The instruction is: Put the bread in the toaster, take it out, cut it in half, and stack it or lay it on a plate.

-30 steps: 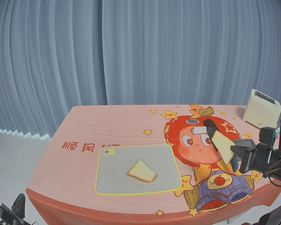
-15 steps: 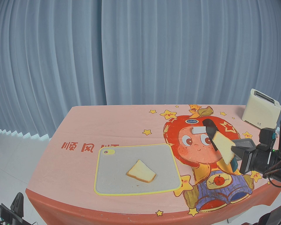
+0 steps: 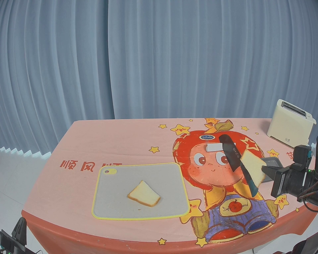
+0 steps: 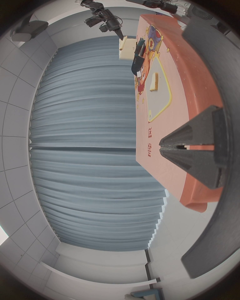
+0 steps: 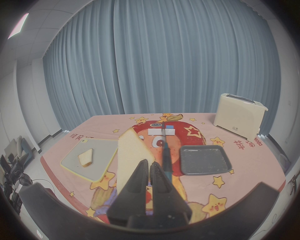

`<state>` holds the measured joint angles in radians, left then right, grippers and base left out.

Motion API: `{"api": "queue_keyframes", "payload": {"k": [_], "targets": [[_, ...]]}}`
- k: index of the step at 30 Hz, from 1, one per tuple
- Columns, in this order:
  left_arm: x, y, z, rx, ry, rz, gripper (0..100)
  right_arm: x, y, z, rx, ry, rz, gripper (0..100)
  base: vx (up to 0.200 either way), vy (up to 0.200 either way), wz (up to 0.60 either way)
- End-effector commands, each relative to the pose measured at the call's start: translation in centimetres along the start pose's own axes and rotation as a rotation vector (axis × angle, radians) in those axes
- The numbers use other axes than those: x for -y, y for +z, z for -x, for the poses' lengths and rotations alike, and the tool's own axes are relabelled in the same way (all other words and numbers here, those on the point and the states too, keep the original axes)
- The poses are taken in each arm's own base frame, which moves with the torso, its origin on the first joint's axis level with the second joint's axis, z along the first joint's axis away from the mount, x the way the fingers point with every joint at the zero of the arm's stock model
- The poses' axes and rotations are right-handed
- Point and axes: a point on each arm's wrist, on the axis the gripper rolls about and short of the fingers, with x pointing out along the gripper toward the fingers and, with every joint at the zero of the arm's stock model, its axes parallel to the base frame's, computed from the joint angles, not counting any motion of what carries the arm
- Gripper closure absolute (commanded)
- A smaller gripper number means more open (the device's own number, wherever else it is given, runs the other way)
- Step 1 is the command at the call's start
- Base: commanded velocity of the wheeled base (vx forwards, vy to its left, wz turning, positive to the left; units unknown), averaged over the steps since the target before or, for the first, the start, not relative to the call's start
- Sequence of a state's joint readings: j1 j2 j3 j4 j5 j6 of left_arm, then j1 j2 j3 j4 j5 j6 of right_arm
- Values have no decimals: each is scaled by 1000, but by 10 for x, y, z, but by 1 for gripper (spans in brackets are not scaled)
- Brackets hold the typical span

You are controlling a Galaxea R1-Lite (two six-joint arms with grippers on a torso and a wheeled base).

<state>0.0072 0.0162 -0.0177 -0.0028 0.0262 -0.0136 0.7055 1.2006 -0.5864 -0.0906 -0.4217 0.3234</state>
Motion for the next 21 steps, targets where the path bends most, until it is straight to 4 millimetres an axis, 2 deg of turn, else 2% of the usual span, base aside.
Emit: {"api": "queue_keyframes", "payload": {"k": [1,5,21], "targets": [[0,-5,0,-1,0,0,100,0,0,0,-2,-1,1,100,0,-200,0],[0,-5,0,-1,-3,-4,100,0,0,-1,0,-3,-2,100,0,-200,0],[0,-5,0,-1,-3,-4,100,4,-3,-1,-3,-22,-14,100,0,0,0]]}}
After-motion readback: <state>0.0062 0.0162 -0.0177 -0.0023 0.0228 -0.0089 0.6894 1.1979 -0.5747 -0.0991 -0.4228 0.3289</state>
